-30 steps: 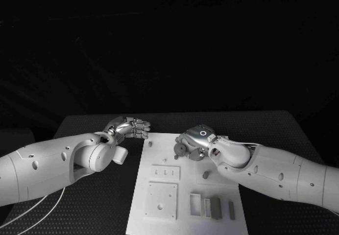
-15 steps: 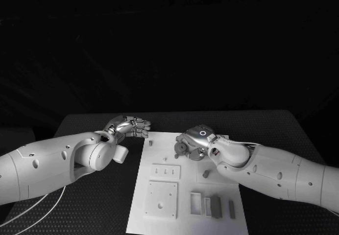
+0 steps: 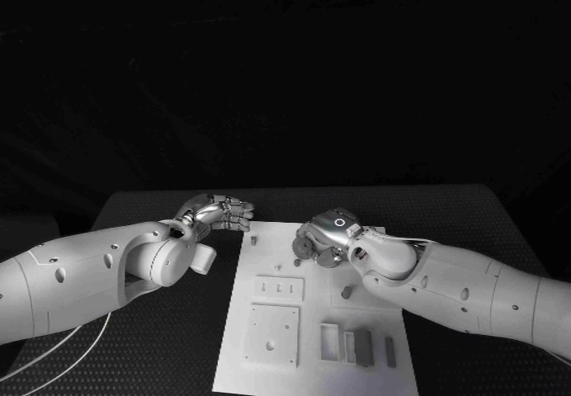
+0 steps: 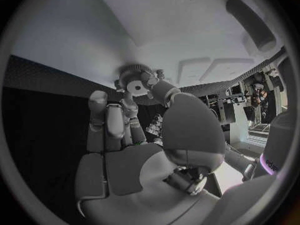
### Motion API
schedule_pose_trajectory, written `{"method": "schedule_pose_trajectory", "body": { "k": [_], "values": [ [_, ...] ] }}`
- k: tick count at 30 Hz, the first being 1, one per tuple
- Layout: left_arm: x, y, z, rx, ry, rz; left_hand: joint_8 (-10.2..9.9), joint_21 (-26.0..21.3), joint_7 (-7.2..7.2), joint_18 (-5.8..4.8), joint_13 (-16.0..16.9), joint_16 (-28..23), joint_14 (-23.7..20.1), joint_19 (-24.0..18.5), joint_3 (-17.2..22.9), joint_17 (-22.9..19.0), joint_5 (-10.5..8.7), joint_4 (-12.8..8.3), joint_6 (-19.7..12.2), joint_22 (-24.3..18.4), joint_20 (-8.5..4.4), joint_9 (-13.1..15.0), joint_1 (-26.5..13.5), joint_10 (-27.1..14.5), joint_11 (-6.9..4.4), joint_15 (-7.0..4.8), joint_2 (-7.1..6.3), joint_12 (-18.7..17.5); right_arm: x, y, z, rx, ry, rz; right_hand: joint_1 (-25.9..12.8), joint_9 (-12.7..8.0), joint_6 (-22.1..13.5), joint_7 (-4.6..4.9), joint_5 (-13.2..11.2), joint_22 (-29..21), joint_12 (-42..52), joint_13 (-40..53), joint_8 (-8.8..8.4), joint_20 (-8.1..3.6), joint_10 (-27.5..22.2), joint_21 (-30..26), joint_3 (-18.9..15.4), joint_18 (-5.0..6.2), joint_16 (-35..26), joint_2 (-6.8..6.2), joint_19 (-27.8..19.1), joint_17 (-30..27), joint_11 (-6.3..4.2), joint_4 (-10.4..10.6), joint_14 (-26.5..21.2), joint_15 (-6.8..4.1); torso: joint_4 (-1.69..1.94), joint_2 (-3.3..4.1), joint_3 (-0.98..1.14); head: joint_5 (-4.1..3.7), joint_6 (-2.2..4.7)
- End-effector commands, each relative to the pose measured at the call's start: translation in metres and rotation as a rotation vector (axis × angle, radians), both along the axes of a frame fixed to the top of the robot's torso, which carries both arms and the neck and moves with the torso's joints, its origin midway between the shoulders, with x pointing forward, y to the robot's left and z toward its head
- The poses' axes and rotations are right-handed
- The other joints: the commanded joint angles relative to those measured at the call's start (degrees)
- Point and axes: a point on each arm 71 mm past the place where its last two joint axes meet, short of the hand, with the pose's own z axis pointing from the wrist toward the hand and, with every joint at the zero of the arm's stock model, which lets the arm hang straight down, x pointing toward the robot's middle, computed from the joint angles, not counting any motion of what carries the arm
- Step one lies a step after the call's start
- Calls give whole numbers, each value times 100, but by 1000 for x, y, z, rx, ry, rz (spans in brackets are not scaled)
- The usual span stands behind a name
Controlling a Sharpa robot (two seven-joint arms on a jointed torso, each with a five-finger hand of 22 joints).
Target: Assemble the parts on the task board
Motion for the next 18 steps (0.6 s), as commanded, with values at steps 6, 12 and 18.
{"method": "schedule_pose_trajectory", "body": {
  "k": [6,12,18],
  "values": [
    [0,-2,2,-8,-5,-11,-28,-26,19,46,9,-36,7,-43,-18,9,19,-4,-37,9,9,7,-14,17,33,39,-3,-31,-3,3,-9,-30,-2,18,61,109,347,-21,22,84,72,40,185,-8,121,-1,-30,265,44,21,15,29,-99,-37,78,-91,-1,0,0,1,-7],
    [0,-2,2,-8,-5,-11,-28,-27,19,46,10,-39,7,-43,-18,11,20,-4,-37,10,9,8,-13,18,33,39,-3,-32,-4,5,-8,-16,-6,23,9,161,416,-54,21,84,98,55,236,-8,197,3,-50,265,53,11,25,40,-130,-2,105,-122,-3,-2,-4,-3,-6],
    [0,-2,1,-8,-5,-12,-28,-28,19,46,10,-40,8,-43,-18,13,19,-5,-36,10,8,8,-12,19,33,39,-4,-33,-6,8,-6,1,-13,10,-131,186,395,-56,21,79,68,18,228,-9,193,0,-69,265,52,-84,39,12,-134,137,100,-135,3,-1,-2,-7,-5]
  ]
}}
